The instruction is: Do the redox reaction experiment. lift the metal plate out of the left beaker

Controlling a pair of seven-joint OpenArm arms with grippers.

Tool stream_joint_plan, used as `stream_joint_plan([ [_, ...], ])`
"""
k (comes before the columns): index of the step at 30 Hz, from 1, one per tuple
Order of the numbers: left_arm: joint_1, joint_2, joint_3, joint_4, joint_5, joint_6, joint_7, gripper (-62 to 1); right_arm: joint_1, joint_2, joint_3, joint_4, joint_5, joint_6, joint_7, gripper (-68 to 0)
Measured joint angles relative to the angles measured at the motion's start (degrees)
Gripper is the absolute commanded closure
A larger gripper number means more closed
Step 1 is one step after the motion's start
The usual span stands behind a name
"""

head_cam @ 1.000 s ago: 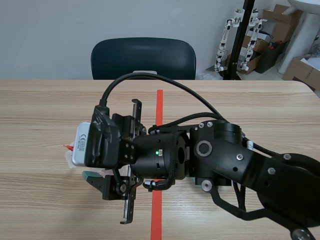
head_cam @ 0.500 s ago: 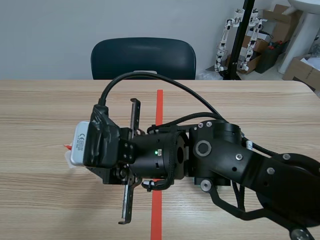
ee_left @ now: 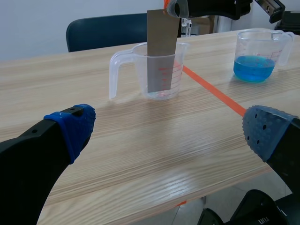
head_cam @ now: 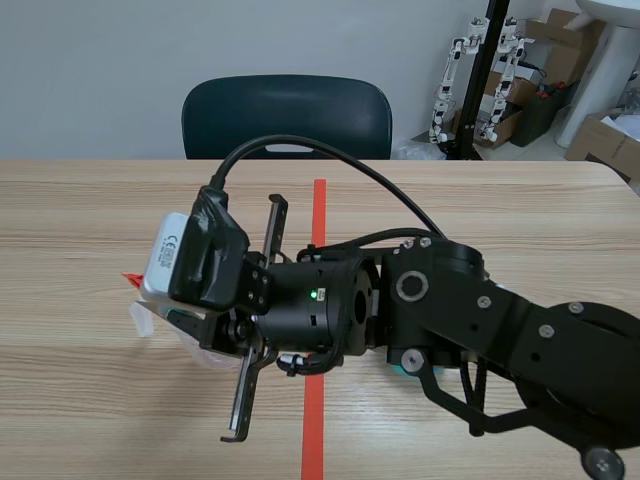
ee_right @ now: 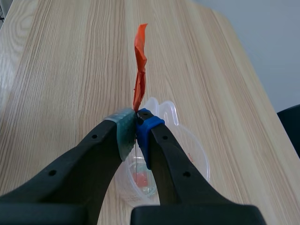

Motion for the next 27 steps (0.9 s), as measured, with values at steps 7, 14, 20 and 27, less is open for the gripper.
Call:
stream_joint_plan([
  [7, 0.0, 0.0, 0.0, 1.95, -0.66, 0.0, 0.0, -62.3, -0.02, 0.02, 3.04, 0.0, 11.74, 0.0, -4.42, -0.6],
  [14, -0.02, 0.0, 0.0, 4.24, -1.46, 0.0, 0.0, -62.3, 0.0, 0.02, 5.44, 0.0, 13.68, -0.02, -6.27, -0.6],
  [20, -0.02, 0.0, 0.0, 4.48, -1.46, 0.0, 0.0, -62.3, -0.02, 0.0, 5.38, 0.0, 14.36, -0.02, -6.97, -0.6],
  [27, -0.02, 0.0, 0.0, 4.46, -1.46, 0.0, 0.0, -62.3, -0.02, 0.0, 5.38, 0.0, 14.36, -0.02, -7.39, -0.8],
])
